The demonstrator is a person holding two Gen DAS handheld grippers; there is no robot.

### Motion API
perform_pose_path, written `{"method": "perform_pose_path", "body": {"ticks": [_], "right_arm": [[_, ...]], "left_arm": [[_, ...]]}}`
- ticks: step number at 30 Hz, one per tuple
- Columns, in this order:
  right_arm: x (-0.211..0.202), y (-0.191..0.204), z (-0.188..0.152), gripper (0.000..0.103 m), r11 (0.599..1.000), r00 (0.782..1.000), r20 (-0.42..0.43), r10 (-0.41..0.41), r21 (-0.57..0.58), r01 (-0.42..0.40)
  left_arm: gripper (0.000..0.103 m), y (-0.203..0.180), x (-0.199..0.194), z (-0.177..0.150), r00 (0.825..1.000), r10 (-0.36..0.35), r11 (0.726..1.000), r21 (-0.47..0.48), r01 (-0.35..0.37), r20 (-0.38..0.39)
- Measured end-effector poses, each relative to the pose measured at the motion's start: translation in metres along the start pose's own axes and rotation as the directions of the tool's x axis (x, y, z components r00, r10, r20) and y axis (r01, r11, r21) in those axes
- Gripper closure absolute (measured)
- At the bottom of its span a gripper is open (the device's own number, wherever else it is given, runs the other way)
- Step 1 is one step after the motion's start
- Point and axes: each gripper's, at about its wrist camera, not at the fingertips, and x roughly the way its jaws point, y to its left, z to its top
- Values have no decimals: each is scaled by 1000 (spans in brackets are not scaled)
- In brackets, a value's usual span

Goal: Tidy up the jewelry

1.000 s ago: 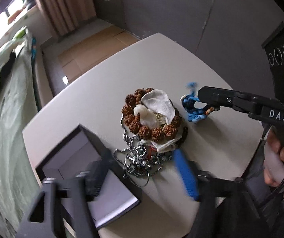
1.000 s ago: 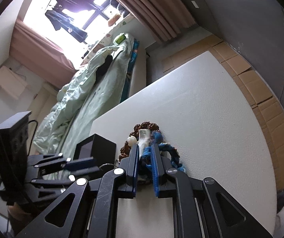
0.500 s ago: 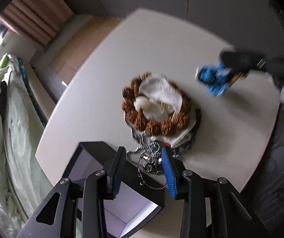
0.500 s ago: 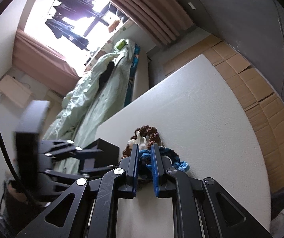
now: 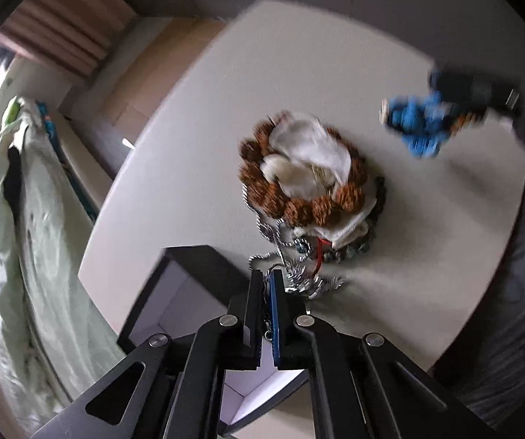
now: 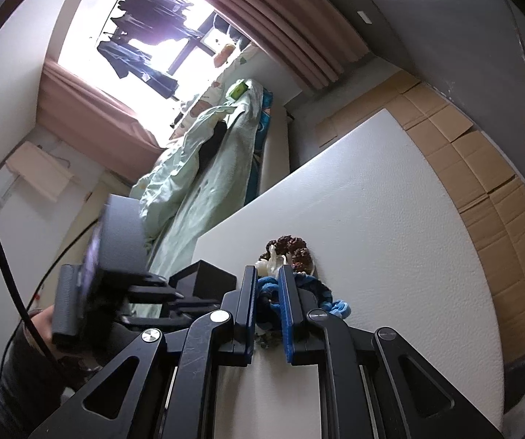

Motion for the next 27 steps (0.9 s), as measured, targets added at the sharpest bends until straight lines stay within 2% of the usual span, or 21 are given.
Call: {"method": "perform_pose_path", "body": {"ticks": [7, 11, 16, 27], "right_arm": [[-2, 5, -4, 90, 1000, 1000, -3, 16, -9, -16], [-2, 9, -6, 90, 1000, 1000, -1, 14, -9, -14], [-5, 15, -6, 90, 1000, 1000, 4, 13, -8, -13], [-16, 65, -3, 90, 996, 999, 19, 29, -84, -27]], "left_arm": [[101, 16, -47, -7, 986, -20, 995, -98, 36, 165], [101, 24, -73, -15, 965, -33, 988, -139, 71, 260], [101, 32, -103, -27, 929, -30, 980, -173, 101, 369], [101, 58, -142, -54, 874, -8, 965, -225, 134, 486]]}}
